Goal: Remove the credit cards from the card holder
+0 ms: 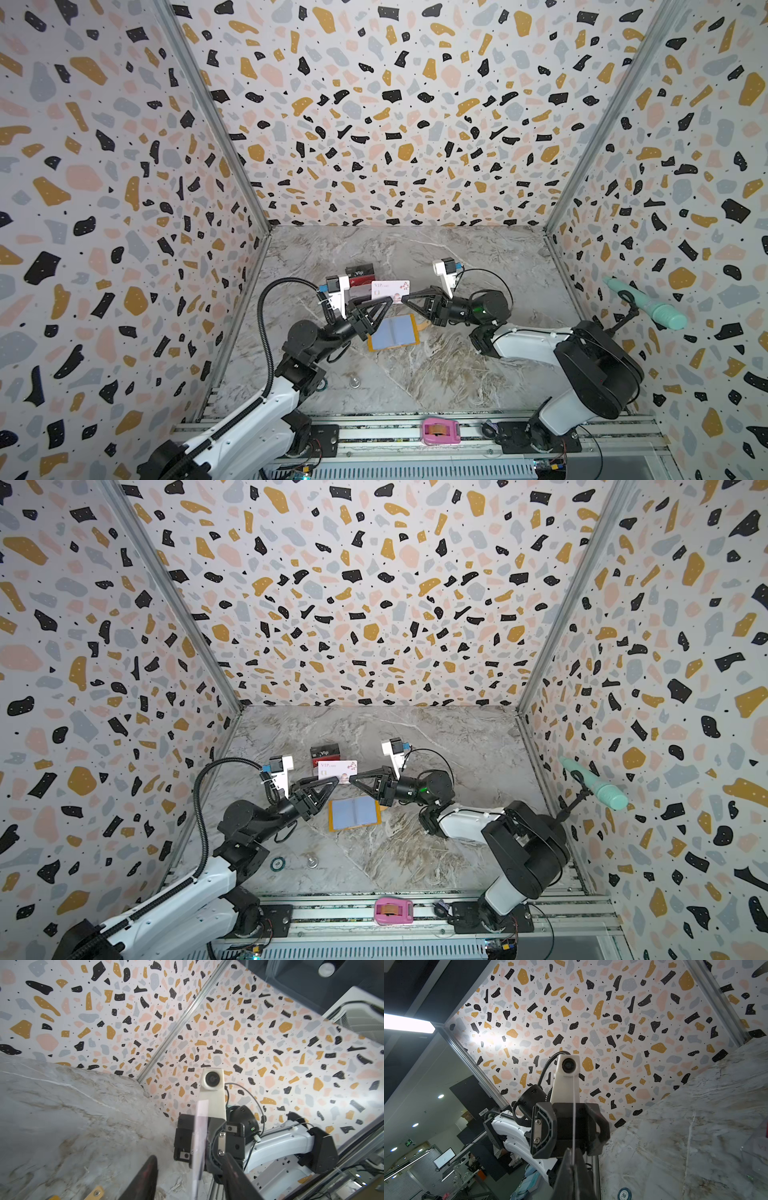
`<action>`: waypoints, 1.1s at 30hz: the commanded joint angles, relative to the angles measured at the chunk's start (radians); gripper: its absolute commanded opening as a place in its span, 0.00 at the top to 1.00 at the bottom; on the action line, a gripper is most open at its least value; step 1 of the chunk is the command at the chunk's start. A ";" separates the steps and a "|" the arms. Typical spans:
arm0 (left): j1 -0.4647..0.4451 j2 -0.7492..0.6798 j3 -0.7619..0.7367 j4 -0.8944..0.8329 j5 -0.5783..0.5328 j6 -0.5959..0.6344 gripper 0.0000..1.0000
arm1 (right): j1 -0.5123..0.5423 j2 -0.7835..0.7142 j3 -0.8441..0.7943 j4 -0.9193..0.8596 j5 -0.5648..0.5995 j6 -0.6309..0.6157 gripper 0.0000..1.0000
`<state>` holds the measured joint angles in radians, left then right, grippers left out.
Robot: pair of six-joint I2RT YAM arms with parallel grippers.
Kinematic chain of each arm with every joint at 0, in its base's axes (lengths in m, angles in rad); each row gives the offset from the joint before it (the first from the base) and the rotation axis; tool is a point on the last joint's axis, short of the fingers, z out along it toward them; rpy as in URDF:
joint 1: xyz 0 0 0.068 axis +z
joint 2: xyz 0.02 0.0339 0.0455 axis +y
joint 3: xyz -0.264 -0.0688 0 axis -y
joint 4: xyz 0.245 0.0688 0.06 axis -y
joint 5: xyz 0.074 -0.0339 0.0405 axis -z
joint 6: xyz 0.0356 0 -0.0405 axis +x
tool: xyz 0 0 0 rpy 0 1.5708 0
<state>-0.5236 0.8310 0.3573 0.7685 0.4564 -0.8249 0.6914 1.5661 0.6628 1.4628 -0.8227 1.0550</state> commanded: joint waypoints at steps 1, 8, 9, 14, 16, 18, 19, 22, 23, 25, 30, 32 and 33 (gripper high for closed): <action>0.004 -0.042 0.079 -0.178 -0.015 0.131 0.41 | -0.020 -0.025 -0.001 0.039 -0.070 -0.002 1.00; 0.007 -0.050 0.221 -0.507 0.020 0.309 0.38 | -0.050 -0.090 -0.015 -0.165 -0.211 -0.136 1.00; 0.007 -0.048 0.246 -0.572 0.036 0.342 0.38 | -0.054 -0.115 -0.013 -0.245 -0.227 -0.190 1.00; 0.007 -0.023 0.363 -0.816 0.153 0.530 0.40 | -0.039 -0.266 0.067 -0.853 -0.259 -0.613 1.00; 0.007 -0.003 0.410 -0.902 0.203 0.604 0.41 | -0.034 -0.309 0.109 -1.070 -0.252 -0.762 1.00; 0.007 0.025 0.456 -0.987 0.239 0.680 0.44 | -0.034 -0.334 0.145 -1.233 -0.246 -0.877 1.00; 0.007 0.035 0.473 -1.022 0.249 0.716 0.45 | -0.033 -0.340 0.160 -1.296 -0.236 -0.913 1.00; 0.007 0.058 0.513 -1.120 0.260 0.832 0.48 | -0.030 -0.338 0.204 -1.451 -0.209 -1.012 1.00; 0.007 0.067 0.523 -1.142 0.262 0.858 0.49 | -0.028 -0.335 0.216 -1.487 -0.199 -1.038 1.00; 0.007 0.083 0.539 -1.179 0.273 0.898 0.52 | -0.023 -0.331 0.233 -1.537 -0.183 -1.073 1.00; 0.007 0.148 0.593 -1.285 0.306 0.983 0.60 | -0.015 -0.328 0.246 -1.586 -0.173 -1.127 1.00; 0.007 0.172 0.618 -1.331 0.323 1.014 0.63 | -0.014 -0.327 0.252 -1.603 -0.167 -1.144 1.00; 0.007 0.183 0.628 -1.351 0.331 1.027 0.64 | -0.012 -0.324 0.257 -1.619 -0.166 -1.157 1.00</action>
<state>-0.5217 0.9985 0.9371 -0.4919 0.7364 0.1139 0.6724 1.2465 0.8722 -0.0746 -0.9966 -0.0280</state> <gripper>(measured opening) 0.369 0.045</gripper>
